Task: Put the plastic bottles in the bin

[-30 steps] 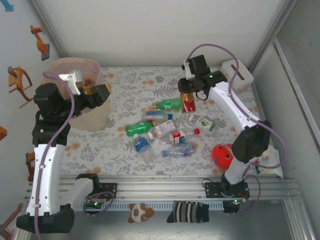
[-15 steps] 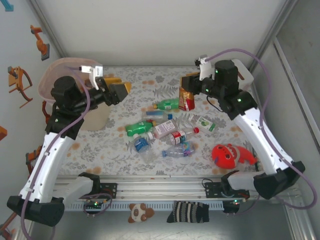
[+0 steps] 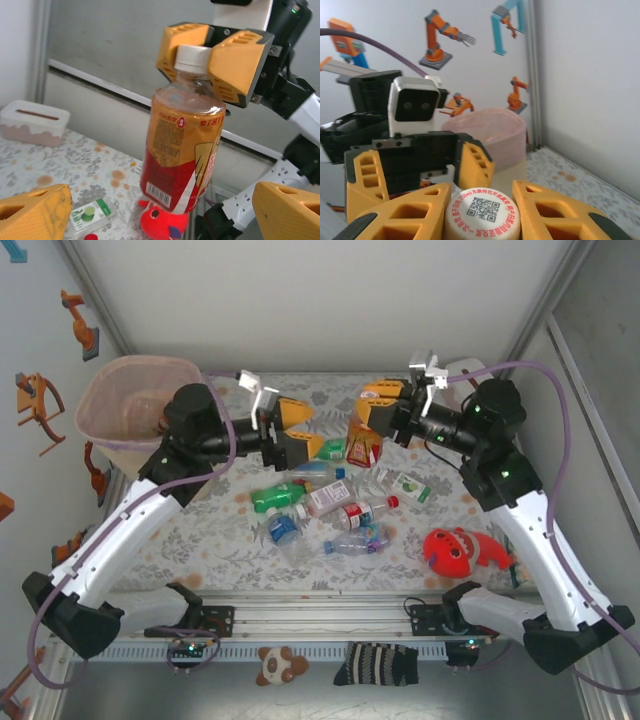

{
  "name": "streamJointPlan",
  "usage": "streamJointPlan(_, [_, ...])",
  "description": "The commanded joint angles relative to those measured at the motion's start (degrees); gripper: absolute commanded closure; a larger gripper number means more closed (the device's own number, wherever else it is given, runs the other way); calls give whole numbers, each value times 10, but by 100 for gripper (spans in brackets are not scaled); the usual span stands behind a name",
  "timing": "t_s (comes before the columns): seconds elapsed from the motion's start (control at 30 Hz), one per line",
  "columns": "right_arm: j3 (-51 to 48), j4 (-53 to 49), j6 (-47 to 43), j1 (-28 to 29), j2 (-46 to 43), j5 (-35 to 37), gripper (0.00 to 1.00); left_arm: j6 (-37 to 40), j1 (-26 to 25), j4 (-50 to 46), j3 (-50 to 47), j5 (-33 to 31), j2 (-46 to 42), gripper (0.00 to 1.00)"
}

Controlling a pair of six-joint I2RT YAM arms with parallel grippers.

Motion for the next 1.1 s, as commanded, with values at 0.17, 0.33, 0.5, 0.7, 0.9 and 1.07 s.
streamJointPlan(0.17, [17, 66, 30, 18, -13, -79, 100, 102, -76, -44, 84, 19, 59, 6])
streamJointPlan(0.33, [25, 68, 35, 27, -18, -79, 100, 115, -98, -44, 102, 40, 86, 6])
streamJointPlan(0.5, [27, 76, 43, 30, -28, -71, 100, 128, -112, -35, 102, 48, 98, 10])
streamJointPlan(0.7, [29, 71, 44, 31, -35, -69, 99, 136, -117, -27, 101, 58, 99, 19])
streamJointPlan(0.9, [28, 70, 44, 32, -37, -70, 98, 127, -120, -11, 102, 77, 98, 19])
streamJointPlan(1.07, [26, 69, 44, 32, -38, -69, 98, 112, -120, 8, 102, 85, 97, 21])
